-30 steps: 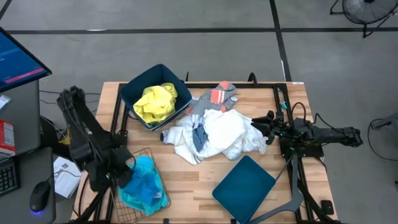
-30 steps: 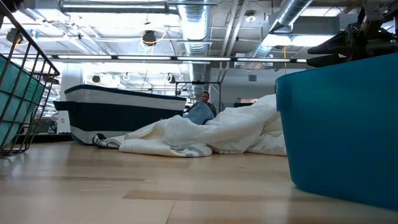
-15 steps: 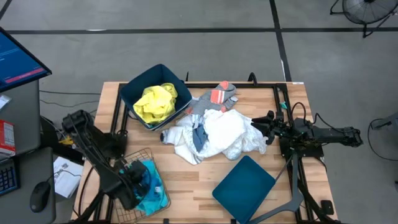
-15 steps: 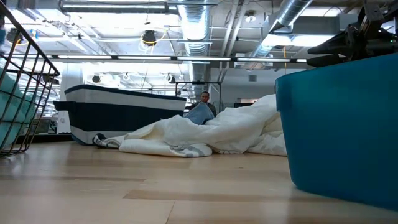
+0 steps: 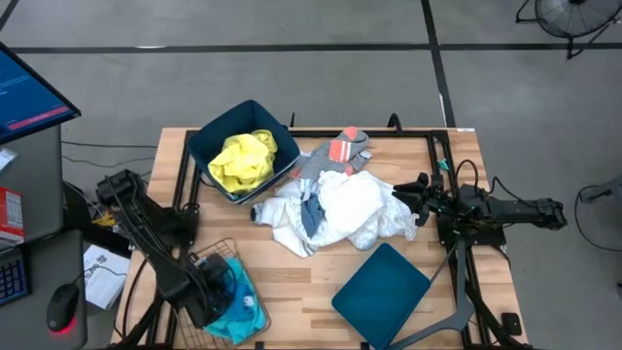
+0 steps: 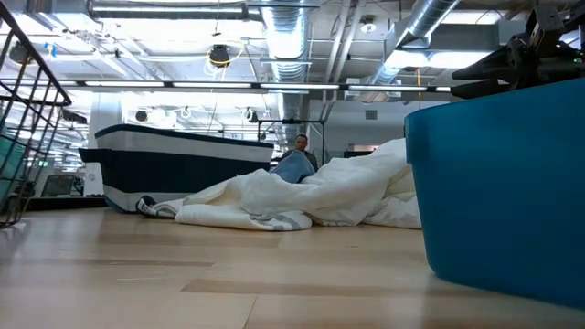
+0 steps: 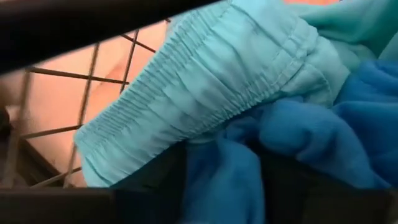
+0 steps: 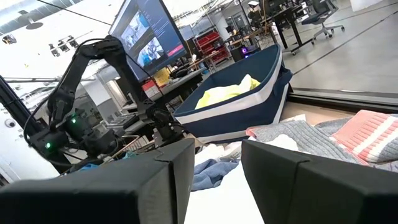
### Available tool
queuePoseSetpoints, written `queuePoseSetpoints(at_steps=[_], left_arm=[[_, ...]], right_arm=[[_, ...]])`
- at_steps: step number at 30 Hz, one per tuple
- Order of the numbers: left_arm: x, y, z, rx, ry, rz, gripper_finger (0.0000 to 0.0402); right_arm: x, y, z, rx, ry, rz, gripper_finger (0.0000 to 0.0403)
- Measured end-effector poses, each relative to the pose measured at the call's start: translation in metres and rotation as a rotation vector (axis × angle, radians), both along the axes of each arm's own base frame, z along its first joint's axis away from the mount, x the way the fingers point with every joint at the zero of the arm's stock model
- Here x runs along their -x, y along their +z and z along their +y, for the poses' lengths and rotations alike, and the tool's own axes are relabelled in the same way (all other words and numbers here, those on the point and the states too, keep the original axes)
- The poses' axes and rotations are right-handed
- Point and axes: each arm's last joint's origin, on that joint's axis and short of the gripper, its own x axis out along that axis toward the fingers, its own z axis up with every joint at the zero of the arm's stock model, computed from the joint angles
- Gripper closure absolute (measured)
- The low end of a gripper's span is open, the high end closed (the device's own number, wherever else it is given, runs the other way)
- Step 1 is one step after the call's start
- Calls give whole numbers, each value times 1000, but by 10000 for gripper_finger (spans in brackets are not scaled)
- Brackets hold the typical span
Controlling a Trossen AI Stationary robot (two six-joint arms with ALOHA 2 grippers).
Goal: Pick & Place Cloths
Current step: Put the blue short into the wire basket
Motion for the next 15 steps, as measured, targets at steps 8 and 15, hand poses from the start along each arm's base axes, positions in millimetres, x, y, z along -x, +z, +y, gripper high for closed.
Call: queuePoseSetpoints(at_steps=[8, 15], left_arm=[[15, 54, 28, 221, 18, -135, 161], [35, 103, 57, 489, 14, -320, 144]], right_arm=[[0, 0, 0, 2, 0, 0, 274], [0, 0, 0, 2, 0, 1, 274]])
